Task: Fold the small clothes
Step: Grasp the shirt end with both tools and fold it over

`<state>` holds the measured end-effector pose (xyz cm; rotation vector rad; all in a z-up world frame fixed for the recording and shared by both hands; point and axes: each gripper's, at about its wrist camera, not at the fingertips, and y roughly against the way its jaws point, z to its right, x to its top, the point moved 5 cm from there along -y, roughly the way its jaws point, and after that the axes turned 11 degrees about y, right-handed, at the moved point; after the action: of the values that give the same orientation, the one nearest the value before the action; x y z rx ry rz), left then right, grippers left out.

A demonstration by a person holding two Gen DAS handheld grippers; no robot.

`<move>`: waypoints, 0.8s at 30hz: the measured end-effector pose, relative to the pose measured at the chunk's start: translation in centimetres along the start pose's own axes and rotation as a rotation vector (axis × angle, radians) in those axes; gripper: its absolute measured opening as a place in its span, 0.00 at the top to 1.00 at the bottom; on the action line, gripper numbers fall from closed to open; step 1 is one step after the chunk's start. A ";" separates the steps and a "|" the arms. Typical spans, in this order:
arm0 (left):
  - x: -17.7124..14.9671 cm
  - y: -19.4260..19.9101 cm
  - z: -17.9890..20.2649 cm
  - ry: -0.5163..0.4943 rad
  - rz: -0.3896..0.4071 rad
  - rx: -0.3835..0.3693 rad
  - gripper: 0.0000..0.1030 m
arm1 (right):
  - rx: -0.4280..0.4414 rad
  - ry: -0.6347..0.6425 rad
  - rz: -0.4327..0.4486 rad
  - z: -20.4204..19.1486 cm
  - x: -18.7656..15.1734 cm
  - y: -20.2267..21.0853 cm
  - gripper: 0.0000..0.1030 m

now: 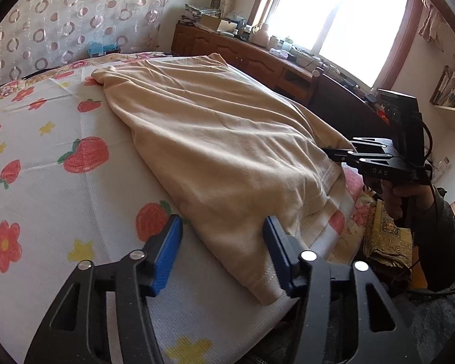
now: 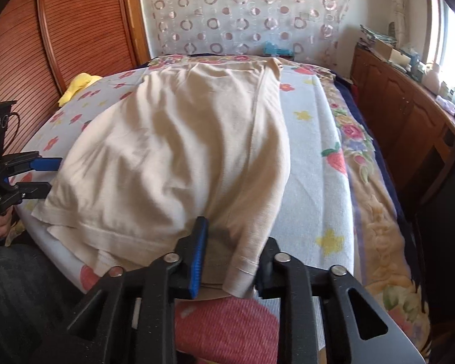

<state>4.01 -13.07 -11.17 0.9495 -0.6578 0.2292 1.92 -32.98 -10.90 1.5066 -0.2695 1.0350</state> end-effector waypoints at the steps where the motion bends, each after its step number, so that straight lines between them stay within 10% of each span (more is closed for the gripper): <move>1: -0.1 0.0 0.2 -0.005 -0.009 -0.009 0.63 | 0.012 -0.005 0.007 0.1 0.0 0.0 0.90; 7: 0.0 0.8 0.6 -0.011 -0.006 -0.043 0.89 | 0.081 -0.053 0.091 0.3 -0.4 0.3 0.94; 24: 13.9 4.5 -3.7 0.046 0.239 0.020 0.92 | 0.011 -0.059 0.372 4.1 10.2 2.6 0.95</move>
<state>14.44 -8.84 -1.12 0.8817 -0.7276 0.4693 7.76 -33.34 -1.28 1.5313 -0.6037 1.2854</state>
